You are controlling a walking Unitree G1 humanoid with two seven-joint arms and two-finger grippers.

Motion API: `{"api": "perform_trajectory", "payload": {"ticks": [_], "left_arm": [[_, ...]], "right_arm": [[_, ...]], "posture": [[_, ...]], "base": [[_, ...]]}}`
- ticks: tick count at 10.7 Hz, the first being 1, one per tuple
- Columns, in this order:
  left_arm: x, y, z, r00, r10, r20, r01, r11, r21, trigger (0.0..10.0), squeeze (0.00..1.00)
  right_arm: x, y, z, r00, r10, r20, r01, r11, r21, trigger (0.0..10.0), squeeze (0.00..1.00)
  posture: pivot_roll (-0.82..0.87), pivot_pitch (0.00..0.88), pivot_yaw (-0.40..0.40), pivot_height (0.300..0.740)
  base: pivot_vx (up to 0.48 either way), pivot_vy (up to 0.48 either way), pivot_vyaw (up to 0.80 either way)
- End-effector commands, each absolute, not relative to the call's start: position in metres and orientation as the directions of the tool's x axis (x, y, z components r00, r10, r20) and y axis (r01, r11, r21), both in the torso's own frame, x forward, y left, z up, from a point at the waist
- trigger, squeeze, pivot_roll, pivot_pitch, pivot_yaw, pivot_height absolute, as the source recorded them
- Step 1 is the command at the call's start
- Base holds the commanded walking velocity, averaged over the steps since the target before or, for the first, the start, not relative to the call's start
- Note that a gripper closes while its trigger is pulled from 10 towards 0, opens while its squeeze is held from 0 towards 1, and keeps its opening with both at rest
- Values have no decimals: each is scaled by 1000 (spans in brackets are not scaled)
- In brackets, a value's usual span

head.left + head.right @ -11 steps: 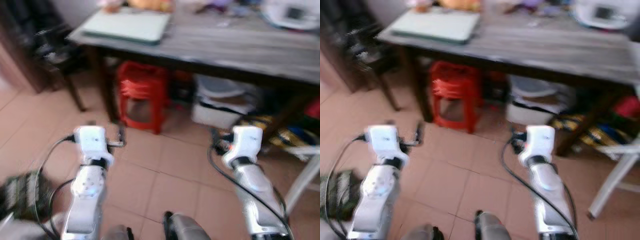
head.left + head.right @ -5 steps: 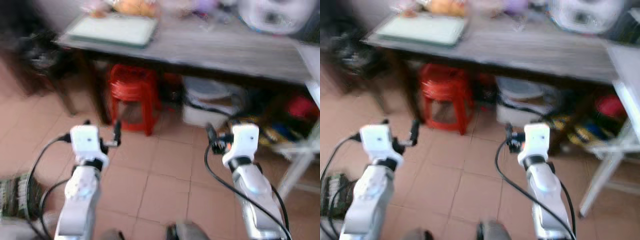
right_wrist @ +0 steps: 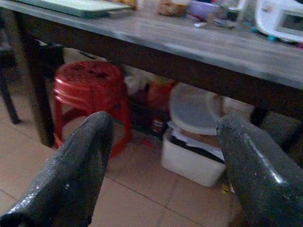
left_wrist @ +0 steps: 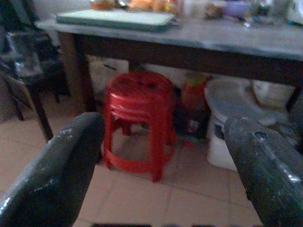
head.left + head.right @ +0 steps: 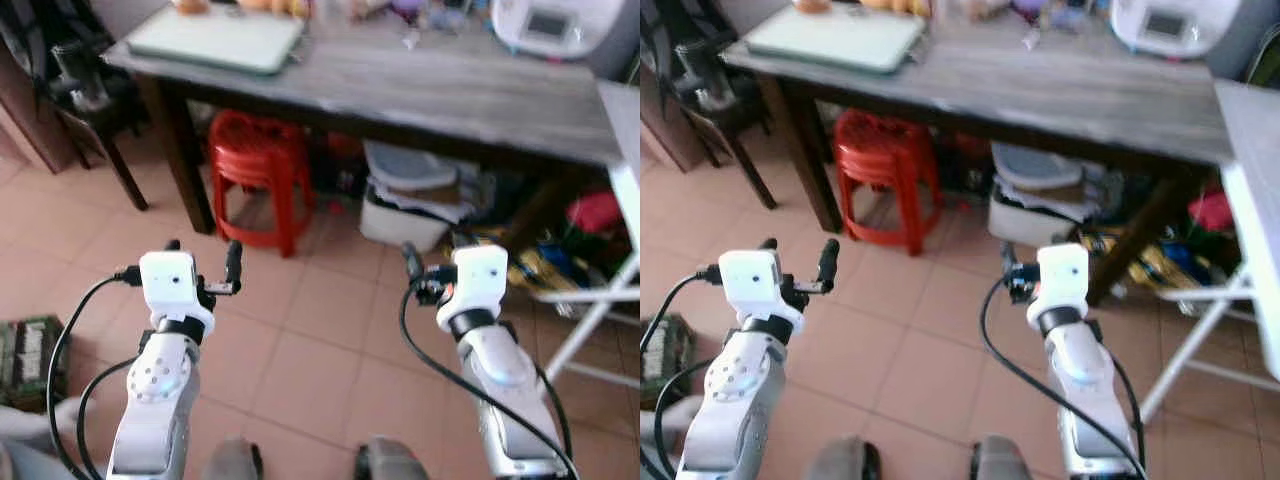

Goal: Setting the table

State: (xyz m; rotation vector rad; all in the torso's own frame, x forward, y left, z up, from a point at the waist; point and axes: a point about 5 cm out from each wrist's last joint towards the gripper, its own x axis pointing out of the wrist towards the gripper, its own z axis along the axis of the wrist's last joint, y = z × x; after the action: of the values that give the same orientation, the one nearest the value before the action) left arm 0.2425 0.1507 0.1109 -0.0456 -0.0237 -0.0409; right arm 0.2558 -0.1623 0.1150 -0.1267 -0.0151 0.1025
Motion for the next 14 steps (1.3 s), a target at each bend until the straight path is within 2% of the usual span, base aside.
{"api": "perform_trajectory", "payload": {"ticks": [1,2,3,4,5,8,11,14], "left_arm": [[242,145,113,997,-70,27,72,996,-56,10000,0],[242,144,114,996,-81,32,83,995,-62,10000,0],[242,143,115,996,-86,32,88,994,-59,10000,0],[242,142,115,995,-90,31,92,994,-60,10000,0],[242,142,115,995,-92,29,94,994,-63,10000,0],[242,142,115,995,-97,28,98,993,-61,10000,0],[242,142,116,995,-98,28,99,993,-57,10000,0],[242,143,117,996,-84,34,85,996,-28,10000,0]], "right_arm": [[254,-176,117,999,37,5,-36,982,-187,10000,0],[255,-175,115,999,35,6,-33,977,-209,10000,0],[254,-171,114,998,63,-3,-63,986,-152,10000,0],[256,-169,117,999,25,35,-20,990,-139,10000,0],[256,-168,116,999,46,14,-44,989,-141,10000,0],[256,-175,121,999,21,47,-16,994,-105,10000,0],[257,-173,122,997,41,59,-35,995,-97,10000,0],[260,-169,141,989,54,139,-31,987,-160,10000,0]], "posture": [[-22,130,-2,740],[-25,131,-2,740],[-26,132,-1,740],[-26,132,-1,740],[-26,132,-1,740],[-24,135,0,740],[-22,136,2,740],[-23,137,3,740]], "base": [[0,-371,0],[0,-375,0],[0,-341,0],[0,-341,0],[0,-349,0],[0,-350,0],[0,-332,-794],[0,-277,0]]}}
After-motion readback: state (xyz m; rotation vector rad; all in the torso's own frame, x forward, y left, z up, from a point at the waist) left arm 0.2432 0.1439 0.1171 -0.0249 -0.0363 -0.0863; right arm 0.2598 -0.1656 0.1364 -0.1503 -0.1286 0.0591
